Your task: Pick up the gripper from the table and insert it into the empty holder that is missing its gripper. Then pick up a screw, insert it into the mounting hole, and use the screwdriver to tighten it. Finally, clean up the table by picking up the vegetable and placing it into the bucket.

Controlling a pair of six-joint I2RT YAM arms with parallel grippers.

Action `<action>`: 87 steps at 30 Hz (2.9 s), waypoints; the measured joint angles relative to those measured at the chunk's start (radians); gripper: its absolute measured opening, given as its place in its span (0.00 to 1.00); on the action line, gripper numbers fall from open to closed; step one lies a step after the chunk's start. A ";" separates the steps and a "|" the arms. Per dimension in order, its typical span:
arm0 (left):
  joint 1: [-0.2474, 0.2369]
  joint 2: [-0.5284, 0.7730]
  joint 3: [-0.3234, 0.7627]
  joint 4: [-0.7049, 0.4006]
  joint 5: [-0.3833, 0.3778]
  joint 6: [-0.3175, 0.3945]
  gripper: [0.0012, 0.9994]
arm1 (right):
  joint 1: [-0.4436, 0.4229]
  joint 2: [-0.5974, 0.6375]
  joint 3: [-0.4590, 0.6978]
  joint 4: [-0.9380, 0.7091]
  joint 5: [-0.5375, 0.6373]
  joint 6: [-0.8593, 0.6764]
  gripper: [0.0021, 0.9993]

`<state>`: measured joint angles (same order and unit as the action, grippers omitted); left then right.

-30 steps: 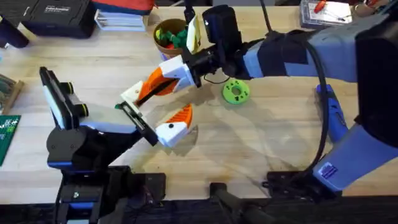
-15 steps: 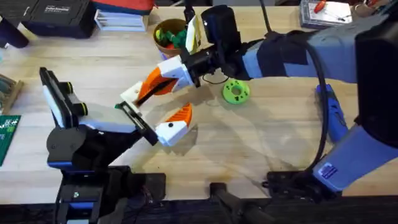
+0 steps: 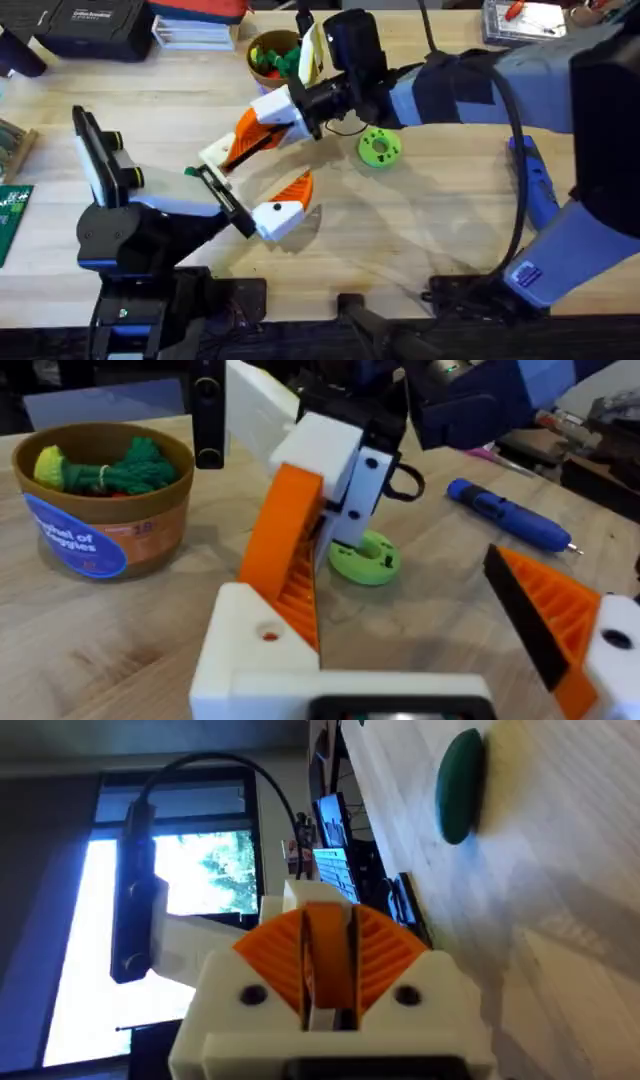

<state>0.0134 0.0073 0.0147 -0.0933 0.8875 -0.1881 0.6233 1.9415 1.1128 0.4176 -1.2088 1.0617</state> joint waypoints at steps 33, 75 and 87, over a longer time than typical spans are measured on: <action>-0.009 0.000 0.000 -0.005 0.060 0.015 0.99 | -0.146 -0.331 0.000 -0.623 0.415 -0.348 1.00; -0.009 0.000 0.000 -0.005 0.062 0.015 0.99 | -0.017 -0.314 0.001 -1.240 1.344 -0.674 0.48; -0.009 0.000 0.000 -0.005 0.062 0.015 0.99 | -0.017 -0.313 0.001 -1.240 1.339 -0.674 0.39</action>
<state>0.0044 0.0071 0.0147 -0.0978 0.9497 -0.1729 0.6061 1.6289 1.1137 -0.8228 0.1303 0.3879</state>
